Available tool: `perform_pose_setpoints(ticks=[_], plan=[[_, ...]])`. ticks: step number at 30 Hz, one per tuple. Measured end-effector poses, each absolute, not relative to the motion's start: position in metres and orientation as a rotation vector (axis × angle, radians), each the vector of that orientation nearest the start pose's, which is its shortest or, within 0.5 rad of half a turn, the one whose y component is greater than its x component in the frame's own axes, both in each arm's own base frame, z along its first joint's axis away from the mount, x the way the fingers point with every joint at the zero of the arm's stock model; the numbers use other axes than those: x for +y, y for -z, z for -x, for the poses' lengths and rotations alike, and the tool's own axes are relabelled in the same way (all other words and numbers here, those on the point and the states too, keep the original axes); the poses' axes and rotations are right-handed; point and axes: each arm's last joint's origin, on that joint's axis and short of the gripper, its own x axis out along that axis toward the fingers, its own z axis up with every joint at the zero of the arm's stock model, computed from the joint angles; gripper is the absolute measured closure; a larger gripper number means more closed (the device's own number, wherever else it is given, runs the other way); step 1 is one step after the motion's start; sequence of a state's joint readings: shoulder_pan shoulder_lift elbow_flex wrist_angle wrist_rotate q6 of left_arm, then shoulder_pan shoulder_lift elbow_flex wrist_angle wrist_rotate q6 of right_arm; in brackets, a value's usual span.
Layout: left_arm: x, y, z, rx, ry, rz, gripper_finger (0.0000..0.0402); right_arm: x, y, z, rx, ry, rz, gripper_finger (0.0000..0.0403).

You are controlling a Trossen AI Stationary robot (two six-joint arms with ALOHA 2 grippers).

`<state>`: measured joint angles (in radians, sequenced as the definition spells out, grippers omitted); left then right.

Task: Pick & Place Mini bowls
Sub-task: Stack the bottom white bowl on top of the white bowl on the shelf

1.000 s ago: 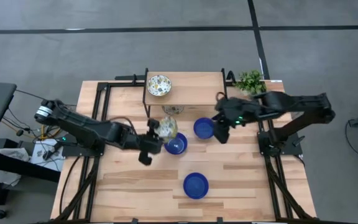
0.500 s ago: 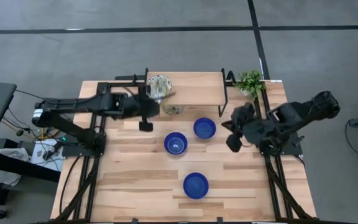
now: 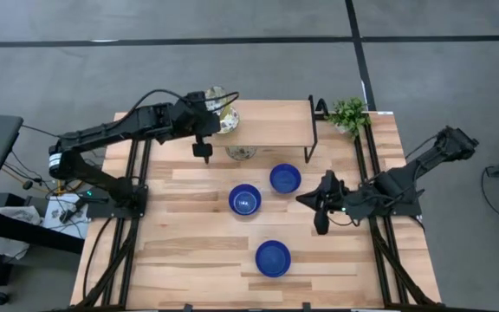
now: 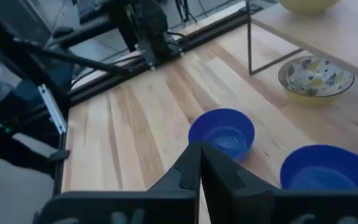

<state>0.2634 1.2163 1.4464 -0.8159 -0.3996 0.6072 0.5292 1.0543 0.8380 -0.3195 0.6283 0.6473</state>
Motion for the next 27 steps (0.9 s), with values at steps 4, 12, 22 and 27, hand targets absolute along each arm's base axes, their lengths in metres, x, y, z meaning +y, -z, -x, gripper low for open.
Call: perform_pose_setpoints(ticks=[4,12,22,27], plan=[[0.085,-0.405,-0.226,0.822,-0.398,-0.599,0.0380,0.091,-0.279,-0.203,0.355,0.253,-0.374,0.0402],[0.104,-0.396,-0.232,0.882,-0.406,-0.629,0.0380,0.089,-0.269,-0.214,0.369,0.288,-0.366,0.0402],[0.095,-0.393,-0.242,0.880,-0.353,-0.660,0.0380,0.092,-0.263,-0.219,0.381,0.279,-0.366,0.0403],[0.088,-0.387,-0.243,0.903,-0.309,-0.664,0.0380,0.091,-0.263,-0.220,0.381,0.280,-0.367,0.0403]])
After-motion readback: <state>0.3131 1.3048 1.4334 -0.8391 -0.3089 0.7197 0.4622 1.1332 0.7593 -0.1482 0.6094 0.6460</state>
